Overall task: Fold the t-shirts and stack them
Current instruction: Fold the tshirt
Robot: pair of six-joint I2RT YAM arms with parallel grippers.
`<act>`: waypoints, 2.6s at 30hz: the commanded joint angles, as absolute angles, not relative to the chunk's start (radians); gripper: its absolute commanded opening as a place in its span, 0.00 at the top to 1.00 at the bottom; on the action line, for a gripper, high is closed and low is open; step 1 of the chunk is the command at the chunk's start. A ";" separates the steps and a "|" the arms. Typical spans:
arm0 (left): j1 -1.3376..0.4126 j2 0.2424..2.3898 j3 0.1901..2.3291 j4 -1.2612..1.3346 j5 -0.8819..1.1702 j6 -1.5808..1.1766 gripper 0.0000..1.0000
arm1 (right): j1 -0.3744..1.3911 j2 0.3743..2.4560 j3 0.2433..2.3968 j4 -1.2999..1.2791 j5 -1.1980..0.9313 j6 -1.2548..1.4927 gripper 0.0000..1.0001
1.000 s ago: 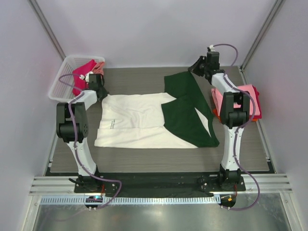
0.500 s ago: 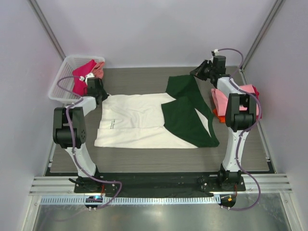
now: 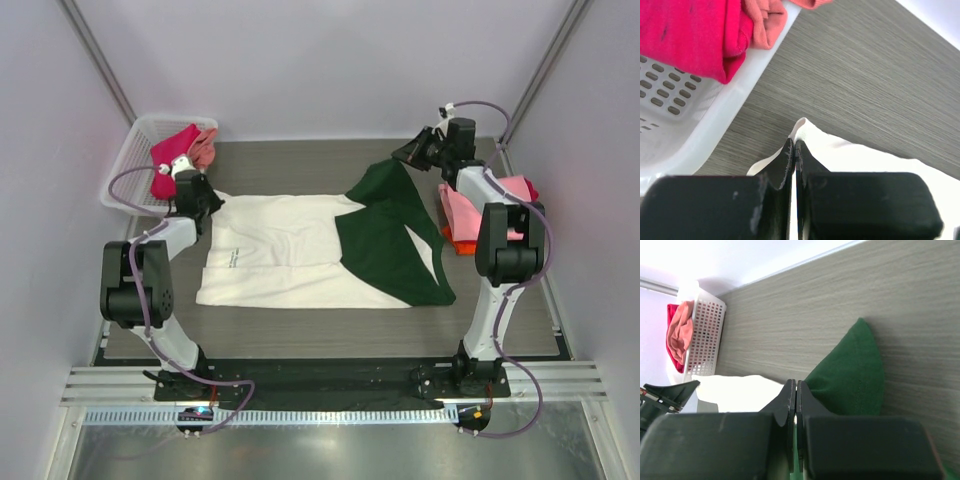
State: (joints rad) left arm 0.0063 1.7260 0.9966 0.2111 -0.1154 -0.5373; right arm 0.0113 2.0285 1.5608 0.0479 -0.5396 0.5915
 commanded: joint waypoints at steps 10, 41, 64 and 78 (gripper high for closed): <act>0.009 1.595 0.827 0.468 -0.055 -0.477 1.00 | -0.035 1.824 1.434 0.089 -0.601 0.577 0.99; 0.048 1.336 0.532 0.566 0.084 -0.434 1.00 | -0.052 1.422 1.077 -0.077 -0.577 0.483 0.99; 0.048 1.123 0.379 0.546 -0.046 -0.440 0.98 | -0.052 0.847 0.537 -0.112 -0.224 0.639 0.99; 0.046 0.690 0.245 0.219 -0.385 -0.831 0.17 | -0.051 0.599 0.406 -0.075 -0.182 0.661 0.49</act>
